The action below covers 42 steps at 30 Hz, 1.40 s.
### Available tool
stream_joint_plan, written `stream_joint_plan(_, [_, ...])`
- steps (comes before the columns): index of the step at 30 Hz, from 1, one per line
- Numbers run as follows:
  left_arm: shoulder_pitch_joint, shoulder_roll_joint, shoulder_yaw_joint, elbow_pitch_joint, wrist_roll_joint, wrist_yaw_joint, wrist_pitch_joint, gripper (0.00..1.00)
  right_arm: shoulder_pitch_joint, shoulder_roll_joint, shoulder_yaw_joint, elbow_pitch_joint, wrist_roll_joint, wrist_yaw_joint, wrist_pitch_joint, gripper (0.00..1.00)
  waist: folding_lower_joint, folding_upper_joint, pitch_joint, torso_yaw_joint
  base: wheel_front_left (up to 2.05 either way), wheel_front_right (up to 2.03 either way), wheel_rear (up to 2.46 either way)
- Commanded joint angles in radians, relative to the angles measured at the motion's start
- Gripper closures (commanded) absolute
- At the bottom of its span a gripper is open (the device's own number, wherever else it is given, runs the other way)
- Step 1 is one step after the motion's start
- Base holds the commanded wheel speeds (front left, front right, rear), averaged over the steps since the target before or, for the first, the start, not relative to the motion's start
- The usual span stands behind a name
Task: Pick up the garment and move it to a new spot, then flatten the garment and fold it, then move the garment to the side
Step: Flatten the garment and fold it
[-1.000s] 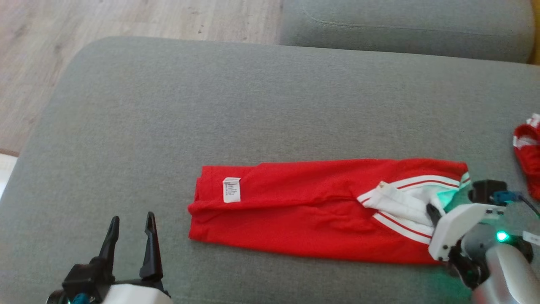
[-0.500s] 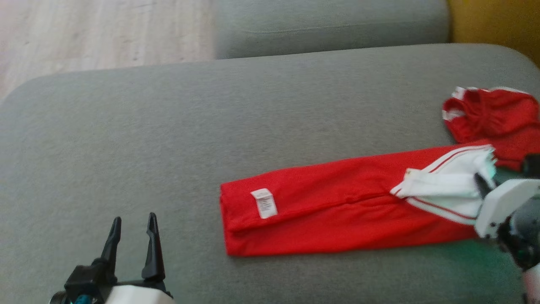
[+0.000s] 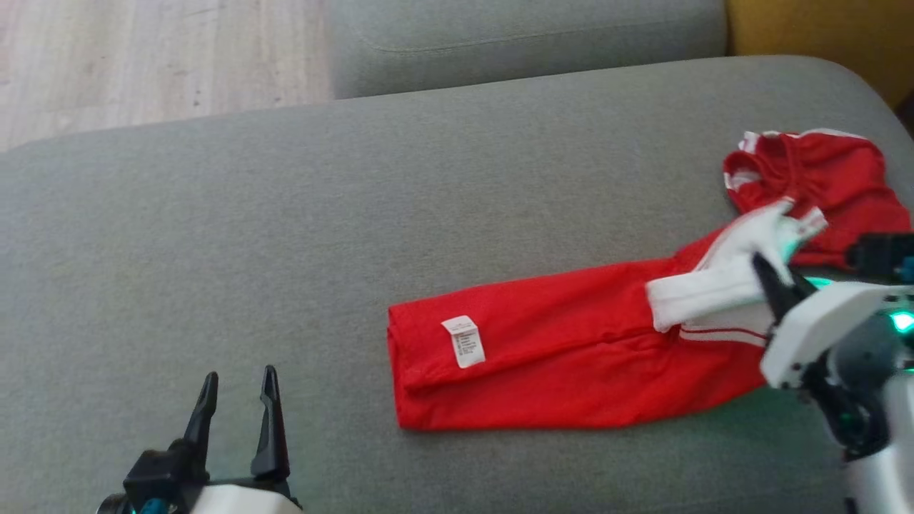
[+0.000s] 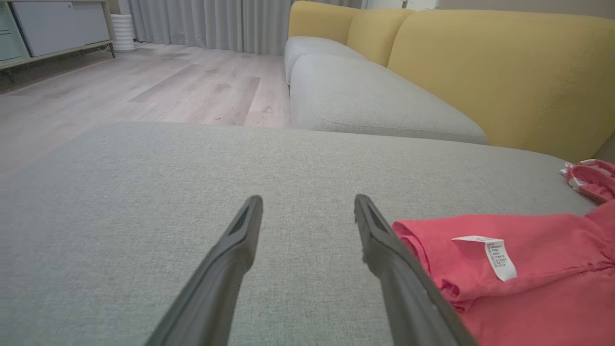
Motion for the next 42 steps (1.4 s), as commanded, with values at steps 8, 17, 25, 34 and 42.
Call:
stream_joint_plan(8, [-0.059, 0.007, 0.034, -0.015, 0.002, -0.008, -0.012, 0.00, -0.024, 0.091, 0.168, -0.112, 0.023, 0.007, 0.007, 1.00, -0.0001, 0.0000, -0.020, 0.076, 0.00, 0.00, 0.00])
stream_joint_plan(17, [-0.075, 0.002, 0.018, -0.007, 0.004, -0.019, -0.007, 0.00, -0.050, 0.162, 0.362, 0.013, 0.095, 0.007, -0.061, 1.00, -0.0001, 0.0000, -0.016, 0.161, 0.00, 0.00, 0.00])
stream_joint_plan(25, [-0.088, -0.006, 0.000, -0.002, 0.009, -0.025, -0.002, 0.00, -0.113, 0.163, 0.476, 0.186, 0.174, 0.007, -0.143, 1.00, -0.0001, 0.0000, -0.014, 0.224, 0.00, 0.00, 0.00])
stream_joint_plan(34, [-0.094, -0.013, -0.015, 0.012, 0.009, -0.032, 0.001, 0.00, -0.166, 0.163, 0.541, 0.346, 0.239, 0.007, -0.186, 0.62, -0.0001, 0.0000, -0.029, 0.265, 0.00, 0.00, 0.00])
stream_joint_plan(42, [-0.084, -0.017, -0.024, 0.031, 0.004, -0.040, -0.005, 0.00, -0.209, 0.163, 0.618, 0.399, 0.382, 0.007, -0.266, 0.00, -0.0001, 0.0000, -0.056, 0.260, 0.00, 0.00, 0.00])
